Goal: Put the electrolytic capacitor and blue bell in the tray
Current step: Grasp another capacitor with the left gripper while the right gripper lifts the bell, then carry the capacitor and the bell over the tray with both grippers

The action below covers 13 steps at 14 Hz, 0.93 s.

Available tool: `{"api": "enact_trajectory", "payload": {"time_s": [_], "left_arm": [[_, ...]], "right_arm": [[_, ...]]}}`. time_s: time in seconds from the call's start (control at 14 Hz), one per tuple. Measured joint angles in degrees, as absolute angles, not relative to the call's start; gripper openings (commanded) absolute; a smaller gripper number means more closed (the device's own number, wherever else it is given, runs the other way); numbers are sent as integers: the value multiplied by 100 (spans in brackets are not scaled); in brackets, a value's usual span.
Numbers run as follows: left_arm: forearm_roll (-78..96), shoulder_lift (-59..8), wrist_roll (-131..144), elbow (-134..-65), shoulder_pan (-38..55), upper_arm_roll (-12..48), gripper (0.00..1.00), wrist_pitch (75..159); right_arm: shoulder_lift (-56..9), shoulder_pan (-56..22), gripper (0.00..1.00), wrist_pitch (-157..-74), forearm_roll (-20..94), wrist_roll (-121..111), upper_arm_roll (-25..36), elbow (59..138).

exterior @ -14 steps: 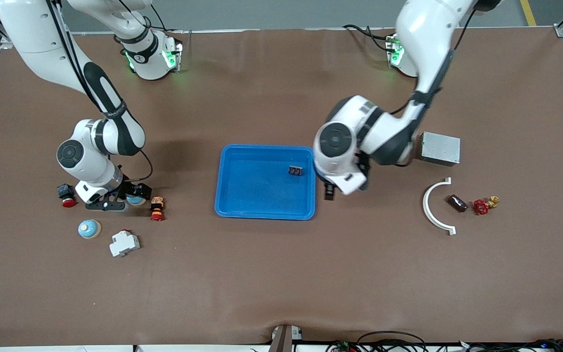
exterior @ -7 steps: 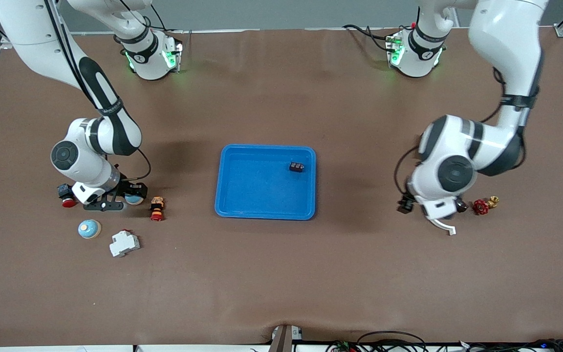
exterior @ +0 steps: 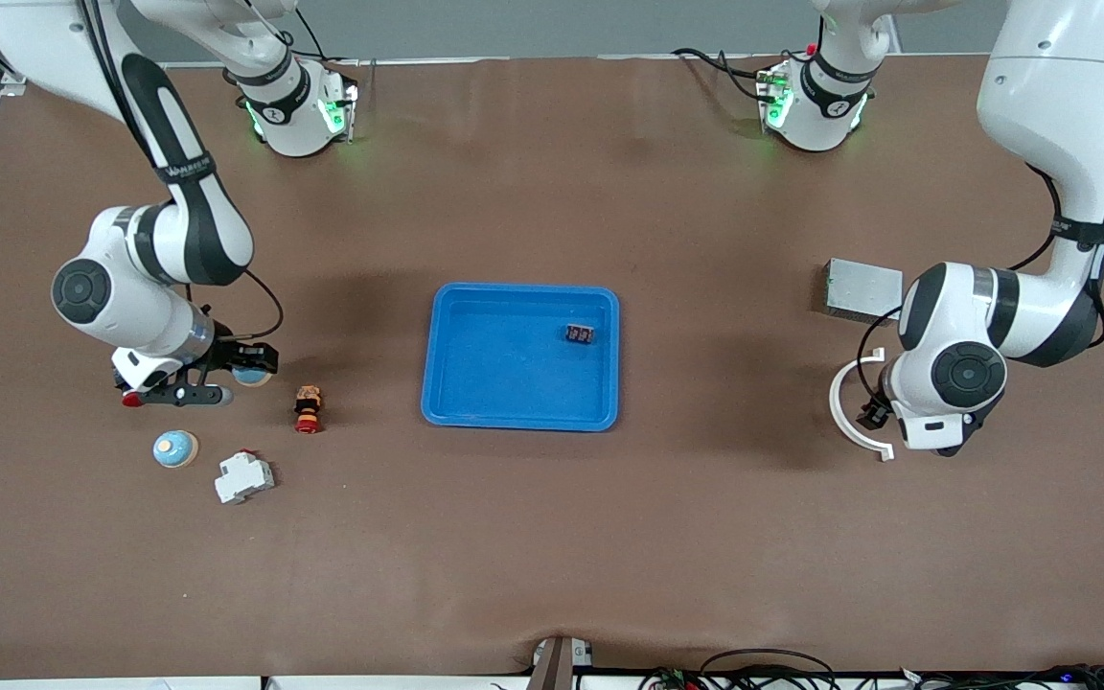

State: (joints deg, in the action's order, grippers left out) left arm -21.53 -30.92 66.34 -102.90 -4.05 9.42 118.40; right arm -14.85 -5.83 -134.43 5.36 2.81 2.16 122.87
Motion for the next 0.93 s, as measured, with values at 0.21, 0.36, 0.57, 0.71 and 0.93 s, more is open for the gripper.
{"api": "enact_trajectory", "payload": {"time_s": [0.21,0.36,0.57,0.71,0.93], "left_arm": [[-2291,-3180,6512,-10563,-701,941,100,12525],[-2502,-3257,6512,-10761,-925,944,100,13034],[-2613,-3402,6488,-10864,-1191,950,90,13424],[-2614,-3436,6487,-10876,-1199,969,48,13465],[-2614,-3427,6487,-10877,-1190,1036,0,13478]], "right_arm": [[-1160,-1186,0,-13210,541,1354,178,12290],[-1034,-1686,0,-13166,542,2213,163,12293],[-990,-2334,0,-13201,542,3373,156,12294],[-990,-2681,0,-13261,542,3966,155,12296],[-990,-3017,0,-13440,540,4623,158,12358]]}}
